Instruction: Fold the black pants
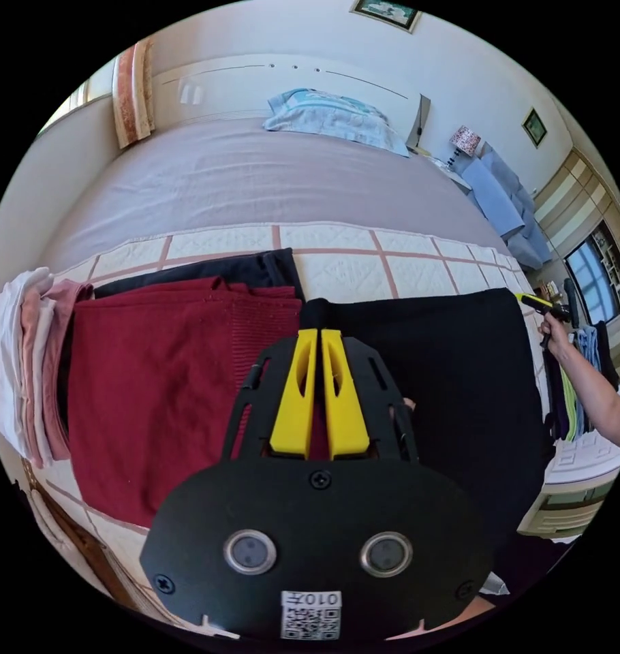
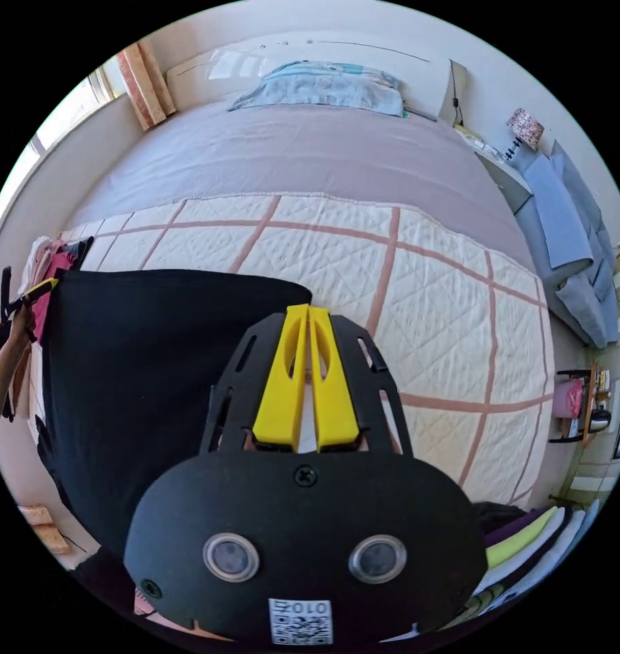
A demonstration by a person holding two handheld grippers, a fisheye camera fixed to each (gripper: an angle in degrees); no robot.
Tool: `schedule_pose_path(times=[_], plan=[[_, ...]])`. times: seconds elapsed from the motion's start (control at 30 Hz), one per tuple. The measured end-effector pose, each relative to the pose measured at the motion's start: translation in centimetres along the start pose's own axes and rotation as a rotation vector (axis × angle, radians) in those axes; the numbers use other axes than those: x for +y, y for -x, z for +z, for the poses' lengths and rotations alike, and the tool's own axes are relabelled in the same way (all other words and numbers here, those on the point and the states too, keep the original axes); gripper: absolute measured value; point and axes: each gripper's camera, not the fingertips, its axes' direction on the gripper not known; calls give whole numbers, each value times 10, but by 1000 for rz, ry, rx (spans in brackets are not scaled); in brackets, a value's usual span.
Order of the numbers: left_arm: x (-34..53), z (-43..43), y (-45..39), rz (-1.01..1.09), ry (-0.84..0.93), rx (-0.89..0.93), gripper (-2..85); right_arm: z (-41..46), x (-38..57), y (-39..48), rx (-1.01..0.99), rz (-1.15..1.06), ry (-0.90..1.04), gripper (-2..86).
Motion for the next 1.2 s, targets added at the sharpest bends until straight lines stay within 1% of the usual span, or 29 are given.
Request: schedule_pose_path(times=[0.03,0.1,0.13,0.17,0.23,0.3,0.4,0.47,0.5,0.53,0.57,0.6,0.67,0.77,0.83,0.93,0.97,1.0,1.03,1.1,1.2], plan=[[-1,6,-2,3,12,-3,0,4,-1,3,6,-13,8,16],[-3,18,-8,7,59,-43,2,25,-6,13,16,-31,85,13],[-4,28,-12,23,99,-70,4,28,-6,16,34,-42,86,13],[-5,35,-15,23,126,-77,7,29,-5,20,61,-57,64,12],[-7,37,-20,16,136,-91,15,25,-2,19,49,-22,26,11],[-7,35,-27,26,135,-106,24,6,11,15,48,27,-77,11],[7,14,-39,2,47,-151,32,-35,48,24,74,2,-191,10],[34,-18,-58,-9,-69,-135,34,-58,83,42,63,-60,-220,10],[43,-26,-67,3,-100,-135,35,-71,111,58,46,-104,-214,10],[65,-38,-90,45,-133,-132,34,-75,127,67,38,-124,-205,10],[88,-44,-119,106,-131,-113,34,-83,160,87,25,-165,-180,10],[100,-44,-134,140,-120,-100,34,-88,195,107,22,-192,-151,10],[152,-35,-199,249,-18,-53,35,-91,247,136,19,-191,-111,10],[208,-16,-265,279,131,13,35,-92,315,174,-35,-163,-47,11],[232,-5,-292,272,194,60,34,-85,343,191,-32,-171,5,12],[256,21,-327,340,305,1,34,-61,369,203,-48,-186,86,12],[261,32,-335,362,331,-5,34,-46,375,205,-43,-225,157,11],[262,35,-338,368,319,-9,34,-31,379,204,-38,-255,224,11],[263,40,-342,377,297,-20,34,-27,381,202,-48,-259,219,11],[261,49,-344,384,301,10,35,-21,389,186,-139,-204,176,11],[259,61,-351,422,294,52,36,-24,402,169,-206,-219,162,12]])
